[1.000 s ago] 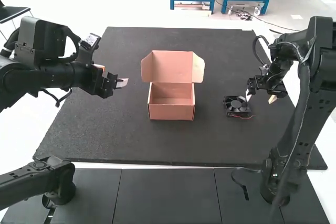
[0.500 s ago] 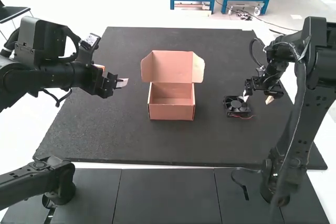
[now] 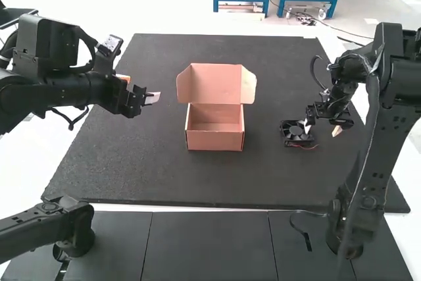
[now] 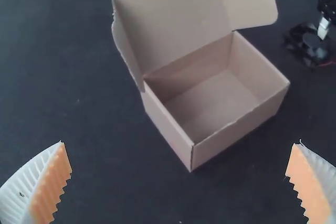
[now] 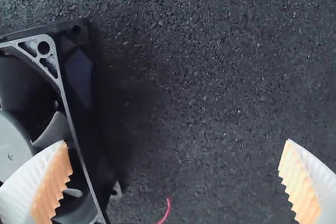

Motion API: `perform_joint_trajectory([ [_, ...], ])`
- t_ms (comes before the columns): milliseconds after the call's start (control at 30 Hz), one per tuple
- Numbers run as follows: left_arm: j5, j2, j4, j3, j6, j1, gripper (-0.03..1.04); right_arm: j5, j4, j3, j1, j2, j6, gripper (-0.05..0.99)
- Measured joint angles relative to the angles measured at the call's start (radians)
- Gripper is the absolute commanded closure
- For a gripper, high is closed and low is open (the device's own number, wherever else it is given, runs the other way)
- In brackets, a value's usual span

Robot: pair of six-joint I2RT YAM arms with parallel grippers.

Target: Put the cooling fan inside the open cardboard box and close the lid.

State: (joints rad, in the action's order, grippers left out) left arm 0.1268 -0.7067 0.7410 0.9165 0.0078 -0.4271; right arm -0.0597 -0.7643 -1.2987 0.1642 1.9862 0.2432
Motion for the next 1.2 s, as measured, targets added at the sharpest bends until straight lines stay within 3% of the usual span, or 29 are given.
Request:
perform_joint_trajectory([
  [167, 0.0, 0.0, -0.002, 0.0, 0.0, 0.0, 0.04, 0.023, -0.004, 0.0, 0.0, 0.002, 0.0, 0.04],
  [467, 0.0, 0.0, -0.005, 0.0, 0.0, 0.0, 0.04, 0.029, -0.023, 0.0, -0.008, 0.016, -0.004, 0.24],
  [767, 0.0, 0.0, -0.005, 0.0, 0.0, 0.0, 0.04, -0.017, -0.037, 0.0, -0.012, 0.016, -0.004, 0.68],
  [900, 0.0, 0.0, -0.005, 0.0, 0.0, 0.0, 0.04, -0.058, -0.046, 0.0, -0.017, 0.016, -0.005, 0.96],
  [1200, 0.0, 0.0, -0.005, 0.0, 0.004, 0.0, 0.04, -0.076, -0.045, 0.0, -0.02, 0.016, -0.046, 0.96],
])
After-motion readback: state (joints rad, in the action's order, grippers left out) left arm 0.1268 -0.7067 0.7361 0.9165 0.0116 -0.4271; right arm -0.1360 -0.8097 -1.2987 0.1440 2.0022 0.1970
